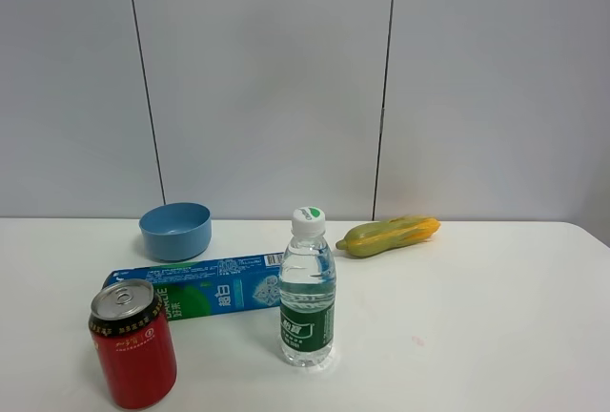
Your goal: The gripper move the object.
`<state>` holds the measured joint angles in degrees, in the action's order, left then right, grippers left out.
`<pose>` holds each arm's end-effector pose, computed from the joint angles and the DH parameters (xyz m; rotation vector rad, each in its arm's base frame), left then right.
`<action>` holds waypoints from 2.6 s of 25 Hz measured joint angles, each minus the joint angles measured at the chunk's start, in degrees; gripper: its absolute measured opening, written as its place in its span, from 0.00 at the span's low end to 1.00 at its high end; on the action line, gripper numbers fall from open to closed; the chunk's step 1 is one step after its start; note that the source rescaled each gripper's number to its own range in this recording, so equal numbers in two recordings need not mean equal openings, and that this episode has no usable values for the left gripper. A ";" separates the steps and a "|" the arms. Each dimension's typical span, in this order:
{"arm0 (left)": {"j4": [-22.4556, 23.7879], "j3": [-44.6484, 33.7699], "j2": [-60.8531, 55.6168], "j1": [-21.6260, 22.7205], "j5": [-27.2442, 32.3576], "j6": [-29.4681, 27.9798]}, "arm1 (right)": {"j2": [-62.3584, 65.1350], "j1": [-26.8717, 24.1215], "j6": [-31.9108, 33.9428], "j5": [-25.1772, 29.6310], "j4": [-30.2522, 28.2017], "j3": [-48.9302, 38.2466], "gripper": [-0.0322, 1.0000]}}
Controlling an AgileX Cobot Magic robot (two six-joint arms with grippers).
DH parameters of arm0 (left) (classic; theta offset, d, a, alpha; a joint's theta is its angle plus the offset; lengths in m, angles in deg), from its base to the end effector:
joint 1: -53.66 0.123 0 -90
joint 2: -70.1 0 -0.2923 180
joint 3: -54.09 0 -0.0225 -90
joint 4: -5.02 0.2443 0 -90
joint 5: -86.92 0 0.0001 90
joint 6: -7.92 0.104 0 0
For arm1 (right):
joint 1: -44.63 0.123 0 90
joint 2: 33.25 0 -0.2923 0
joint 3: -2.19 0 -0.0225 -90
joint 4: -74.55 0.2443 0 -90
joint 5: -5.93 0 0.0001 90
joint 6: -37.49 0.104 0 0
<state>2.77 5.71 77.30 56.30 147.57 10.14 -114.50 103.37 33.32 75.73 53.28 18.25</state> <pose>-0.0078 -0.0039 0.2703 -0.0054 2.0280 0.0067 0.1541 0.1855 0.4673 -1.1723 1.9521 0.0215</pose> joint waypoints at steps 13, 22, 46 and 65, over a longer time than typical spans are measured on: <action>0.00 0.00 0.00 0.00 0.00 0.00 | 26.18 -9.35 19.97 -7.08 9.26 -41.90 0.80; 0.00 0.00 0.00 0.00 0.00 0.00 | 32.89 -29.17 20.31 -6.95 14.09 -49.53 0.80; 0.00 0.00 0.00 0.00 0.00 0.00 | 73.62 -57.61 12.31 -8.82 19.51 -64.87 0.80; 0.00 0.00 0.00 0.00 0.00 0.00 | 73.80 -58.24 12.31 -8.82 19.51 -64.87 0.80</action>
<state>2.77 5.71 77.30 56.30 147.57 10.14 -40.71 45.13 45.63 66.91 72.79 -46.62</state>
